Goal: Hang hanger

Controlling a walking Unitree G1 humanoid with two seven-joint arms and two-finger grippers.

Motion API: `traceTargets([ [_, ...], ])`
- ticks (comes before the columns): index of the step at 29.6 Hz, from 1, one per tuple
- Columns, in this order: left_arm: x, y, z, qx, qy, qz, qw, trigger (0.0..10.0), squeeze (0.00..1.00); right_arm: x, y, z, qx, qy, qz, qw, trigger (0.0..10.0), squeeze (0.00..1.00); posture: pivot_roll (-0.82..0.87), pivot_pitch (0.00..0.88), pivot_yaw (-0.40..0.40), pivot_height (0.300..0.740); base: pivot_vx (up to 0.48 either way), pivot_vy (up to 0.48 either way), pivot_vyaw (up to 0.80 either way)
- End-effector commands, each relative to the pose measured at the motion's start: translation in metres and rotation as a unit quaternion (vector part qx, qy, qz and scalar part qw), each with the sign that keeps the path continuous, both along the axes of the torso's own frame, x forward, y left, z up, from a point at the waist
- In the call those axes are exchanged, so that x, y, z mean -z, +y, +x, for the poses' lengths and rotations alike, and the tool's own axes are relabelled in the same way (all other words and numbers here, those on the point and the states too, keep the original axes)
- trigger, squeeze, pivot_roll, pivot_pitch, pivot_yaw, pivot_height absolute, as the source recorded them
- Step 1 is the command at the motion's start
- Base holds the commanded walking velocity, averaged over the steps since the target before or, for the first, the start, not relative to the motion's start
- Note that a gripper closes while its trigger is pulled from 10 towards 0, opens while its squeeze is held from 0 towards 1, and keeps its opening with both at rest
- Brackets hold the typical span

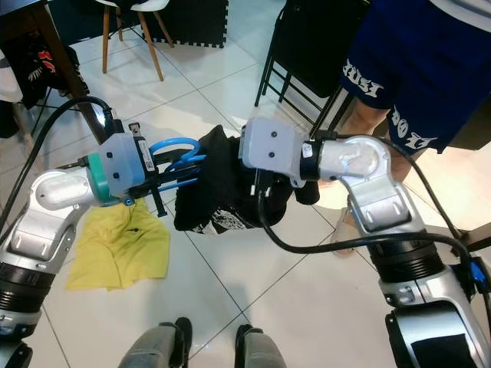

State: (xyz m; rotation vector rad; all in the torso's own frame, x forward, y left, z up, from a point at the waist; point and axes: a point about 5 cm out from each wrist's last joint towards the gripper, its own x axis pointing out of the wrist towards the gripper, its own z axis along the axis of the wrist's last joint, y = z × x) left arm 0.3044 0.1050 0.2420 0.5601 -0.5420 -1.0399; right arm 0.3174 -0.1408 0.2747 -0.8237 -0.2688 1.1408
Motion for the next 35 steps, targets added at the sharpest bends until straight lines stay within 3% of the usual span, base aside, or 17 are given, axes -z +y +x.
traceTargets([
  [1,0.002,-0.003,-0.003,0.009,-0.005,-0.007,1.000,0.0,0.00,-0.011,-0.004,-0.001,-0.003,-0.007,0.025,1.000,10.0,1.00,0.02,0.136,0.009,0.740,0.000,0.000,0.00],
  [2,0.002,-0.003,-0.003,0.009,-0.005,-0.007,1.000,0.0,0.00,-0.011,-0.004,-0.001,-0.003,-0.007,0.025,1.000,10.0,1.00,0.02,0.136,0.009,0.740,0.000,0.000,0.00],
  [3,0.001,-0.004,-0.002,0.009,-0.006,-0.009,1.000,0.0,0.00,-0.015,-0.004,-0.002,-0.008,-0.006,0.033,0.999,10.0,0.00,0.02,0.136,0.009,0.740,0.000,0.000,0.00],
  [15,-0.001,-0.001,-0.001,-0.002,-0.010,-0.022,1.000,0.0,0.00,-0.028,-0.030,0.004,0.021,0.002,0.069,0.997,10.0,0.00,0.03,0.141,0.006,0.740,0.000,0.000,0.00],
  [17,-0.001,0.001,-0.001,-0.009,-0.013,-0.027,1.000,0.0,0.00,-0.031,-0.039,0.006,0.039,0.005,0.089,0.995,10.0,0.00,0.03,0.143,0.004,0.740,0.000,0.000,0.00],
  [19,-0.006,0.003,0.000,-0.029,-0.026,-0.044,0.998,0.0,0.00,-0.035,-0.065,0.015,0.106,0.000,0.153,0.983,10.0,0.00,0.04,0.144,0.003,0.740,0.000,0.000,0.00],
  [21,-0.006,0.003,0.000,-0.029,-0.026,-0.044,0.998,0.0,0.00,-0.035,-0.065,0.015,0.106,0.000,0.153,0.983,10.0,0.00,0.04,0.144,0.003,0.740,0.000,0.000,0.00],
  [23,-0.009,0.003,0.001,-0.040,-0.034,-0.057,0.997,0.0,0.00,-0.035,-0.076,0.018,0.135,-0.004,0.196,0.971,10.0,0.00,0.04,0.145,0.002,0.740,0.000,0.000,0.00],
  [24,-0.013,0.003,0.003,-0.055,-0.044,-0.073,0.995,0.0,0.00,-0.032,-0.085,0.021,0.171,-0.005,0.267,0.948,10.0,0.00,0.04,0.145,0.004,0.740,0.000,0.000,0.00],
  [25,-0.013,0.003,0.003,-0.055,-0.044,-0.073,0.995,0.0,0.00,-0.032,-0.085,0.021,0.171,-0.005,0.267,0.948,10.0,0.00,0.04,0.145,0.004,0.740,0.000,0.000,0.00],
  [26,-0.017,0.003,0.005,-0.069,-0.052,-0.085,0.993,0.0,0.00,-0.026,-0.090,0.023,0.197,0.003,0.327,0.924,10.0,0.00,0.04,0.146,0.006,0.740,0.000,0.000,0.00],
  [27,-0.017,0.003,0.005,-0.069,-0.052,-0.085,0.993,0.0,0.00,-0.026,-0.090,0.023,0.197,0.003,0.327,0.924,10.0,0.00,0.04,0.146,0.006,0.740,0.000,0.000,0.00],
  [28,-0.020,0.003,0.008,-0.083,-0.056,-0.098,0.990,0.0,0.00,-0.016,-0.089,0.022,0.209,0.016,0.371,0.904,10.0,0.00,0.04,0.146,0.009,0.740,0.000,0.000,0.00],
  [29,-0.020,0.003,0.008,-0.083,-0.056,-0.098,0.990,0.0,0.00,-0.016,-0.089,0.022,0.209,0.016,0.371,0.904,10.0,0.00,0.04,0.146,0.009,0.740,0.000,0.000,0.00],
  [30,-0.022,0.003,0.010,-0.093,-0.059,-0.106,0.988,0.0,0.00,-0.006,-0.082,0.019,0.210,0.033,0.403,0.890,10.0,0.00,0.04,0.149,0.013,0.740,0.000,0.000,0.00],
  [32,-0.022,0.003,0.010,-0.093,-0.059,-0.106,0.988,0.0,0.00,-0.006,-0.082,0.019,0.210,0.033,0.403,0.890,10.0,0.00,0.04,0.149,0.013,0.740,0.000,0.000,0.00],
  [35,-0.022,0.001,0.013,-0.099,-0.060,-0.112,0.987,0.0,0.00,0.013,-0.054,0.007,0.172,0.074,0.423,0.887,10.0,0.00,0.03,0.151,0.014,0.740,0.000,0.000,0.00],
])
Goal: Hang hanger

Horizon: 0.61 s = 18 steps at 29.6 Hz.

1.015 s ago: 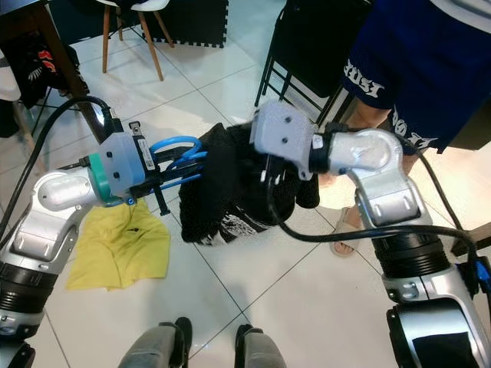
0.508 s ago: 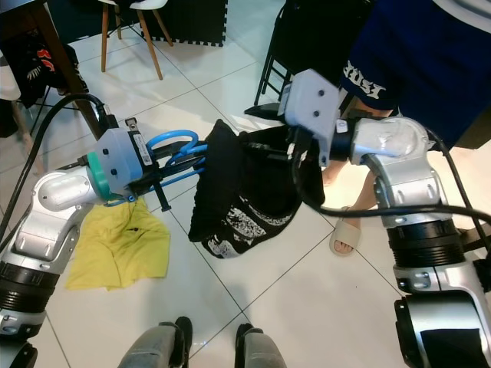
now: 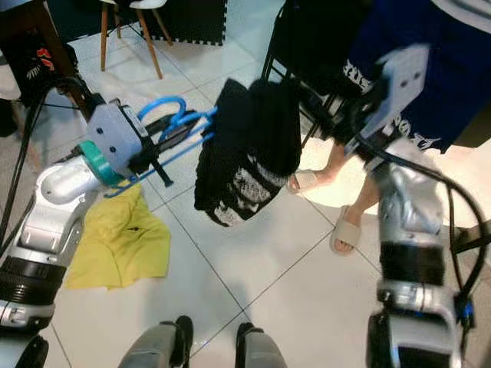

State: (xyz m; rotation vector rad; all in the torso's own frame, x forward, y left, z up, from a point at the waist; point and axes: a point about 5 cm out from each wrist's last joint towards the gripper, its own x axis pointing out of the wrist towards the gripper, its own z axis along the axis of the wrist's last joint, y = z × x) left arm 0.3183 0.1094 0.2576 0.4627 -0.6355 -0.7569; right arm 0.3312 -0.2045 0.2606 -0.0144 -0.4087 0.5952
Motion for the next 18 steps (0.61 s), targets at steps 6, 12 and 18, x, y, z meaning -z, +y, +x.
traceTargets([
  [6,-0.009,-0.002,0.002,-0.009,-0.032,-0.011,0.999,0.0,0.00,0.006,0.031,-0.019,-0.073,0.003,0.022,0.997,10.0,0.00,0.03,0.150,0.015,0.740,0.000,0.000,0.00],
  [12,-0.019,0.002,0.008,-0.032,-0.047,-0.023,0.998,0.0,0.00,0.014,0.045,-0.029,-0.107,0.022,0.040,0.993,10.0,0.00,0.04,0.149,0.016,0.740,0.000,0.000,0.00],
  [18,-0.022,0.002,0.010,-0.040,-0.054,-0.027,0.997,0.0,0.00,0.022,0.065,-0.030,-0.080,0.025,0.024,0.996,10.0,1.00,0.04,0.148,0.016,0.740,0.000,0.000,0.00],
])
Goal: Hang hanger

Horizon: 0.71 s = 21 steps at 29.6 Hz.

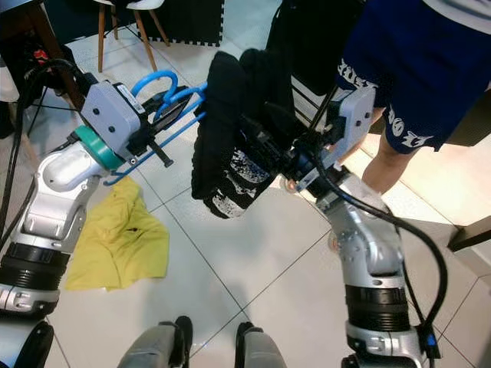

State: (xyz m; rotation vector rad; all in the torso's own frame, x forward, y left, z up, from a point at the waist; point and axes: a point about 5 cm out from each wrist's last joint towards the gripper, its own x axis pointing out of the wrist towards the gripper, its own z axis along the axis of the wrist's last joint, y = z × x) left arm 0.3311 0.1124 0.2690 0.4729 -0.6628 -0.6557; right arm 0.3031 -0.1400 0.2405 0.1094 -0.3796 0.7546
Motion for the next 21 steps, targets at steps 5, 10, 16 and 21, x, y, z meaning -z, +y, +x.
traceTargets([
  [5,-0.011,-0.004,-0.003,0.005,-0.035,-0.011,0.999,0.0,0.00,0.005,0.012,0.001,0.102,-0.035,-0.015,0.994,10.0,0.31,0.04,0.151,0.016,0.740,0.000,0.000,0.00],
  [10,-0.010,-0.005,-0.003,0.007,-0.034,-0.011,0.999,0.0,0.00,0.003,0.017,0.002,0.134,-0.048,0.000,0.990,10.0,0.00,0.04,0.151,0.017,0.740,0.000,0.000,0.00],
  [16,-0.011,-0.009,-0.004,0.014,-0.034,-0.015,0.999,0.0,0.00,0.005,0.038,0.005,0.126,-0.035,0.022,0.991,10.0,0.00,0.05,0.149,0.017,0.740,0.000,0.000,0.00],
  [21,-0.013,-0.012,-0.004,0.018,-0.037,-0.018,0.999,0.0,0.00,0.016,0.064,0.001,0.067,-0.011,0.018,0.998,10.0,0.00,0.05,0.148,0.014,0.740,0.000,0.000,0.00],
])
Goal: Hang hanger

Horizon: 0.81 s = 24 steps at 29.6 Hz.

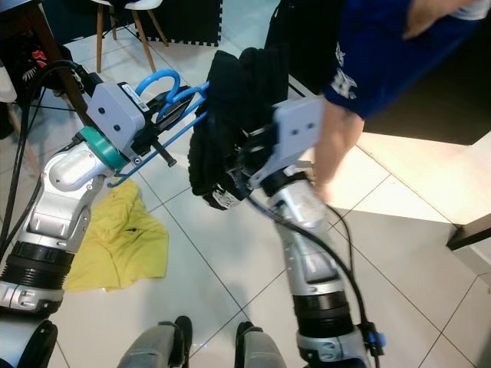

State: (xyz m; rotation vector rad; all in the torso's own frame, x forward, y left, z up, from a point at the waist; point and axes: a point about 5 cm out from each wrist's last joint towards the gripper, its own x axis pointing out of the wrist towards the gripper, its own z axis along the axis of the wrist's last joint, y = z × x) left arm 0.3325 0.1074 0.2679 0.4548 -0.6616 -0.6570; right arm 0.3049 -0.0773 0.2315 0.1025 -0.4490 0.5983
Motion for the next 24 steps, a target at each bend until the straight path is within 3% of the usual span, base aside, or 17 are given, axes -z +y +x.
traceTargets([
  [1,-0.014,-0.008,-0.005,0.015,-0.042,-0.011,0.999,0.0,0.00,0.009,0.007,-0.002,-0.018,0.018,-0.004,1.000,10.0,0.00,0.05,0.148,0.014,0.740,0.000,0.000,0.00],
  [5,-0.017,-0.010,-0.006,0.021,-0.046,-0.013,0.999,0.0,0.00,0.015,0.018,-0.002,-0.020,0.018,-0.008,1.000,10.0,0.00,0.06,0.148,0.014,0.740,0.000,0.000,0.00],
  [7,-0.018,-0.013,-0.008,0.028,-0.048,-0.015,0.998,0.0,0.00,0.014,0.017,0.004,0.012,0.016,-0.002,1.000,10.0,0.00,0.06,0.146,0.013,0.740,0.000,0.000,0.00],
  [9,-0.020,-0.016,-0.012,0.037,-0.050,-0.018,0.998,0.0,0.00,0.010,0.014,0.015,0.075,0.009,0.002,0.997,10.0,0.00,0.06,0.145,0.013,0.740,0.000,0.000,0.00],
  [13,-0.020,-0.019,-0.016,0.047,-0.051,-0.021,0.997,0.0,0.00,0.004,0.006,0.026,0.136,-0.007,-0.006,0.991,10.0,0.00,0.06,0.144,0.011,0.740,0.000,0.000,0.00],
  [22,-0.019,-0.021,-0.022,0.054,-0.049,-0.026,0.997,0.0,0.00,-0.002,-0.002,0.037,0.186,-0.015,-0.009,0.982,10.0,0.00,0.07,0.142,0.006,0.740,0.000,0.000,0.00],
  [23,-0.019,-0.020,-0.022,0.053,-0.048,-0.026,0.997,0.0,0.00,-0.003,-0.002,0.038,0.186,-0.016,-0.004,0.982,3.6,0.00,0.07,0.142,0.006,0.740,0.000,0.000,0.00],
  [24,-0.019,-0.020,-0.022,0.053,-0.048,-0.026,0.997,0.0,0.00,-0.003,-0.002,0.038,0.186,-0.016,-0.004,0.982,3.6,0.00,0.07,0.142,0.006,0.740,0.000,0.000,0.00],
])
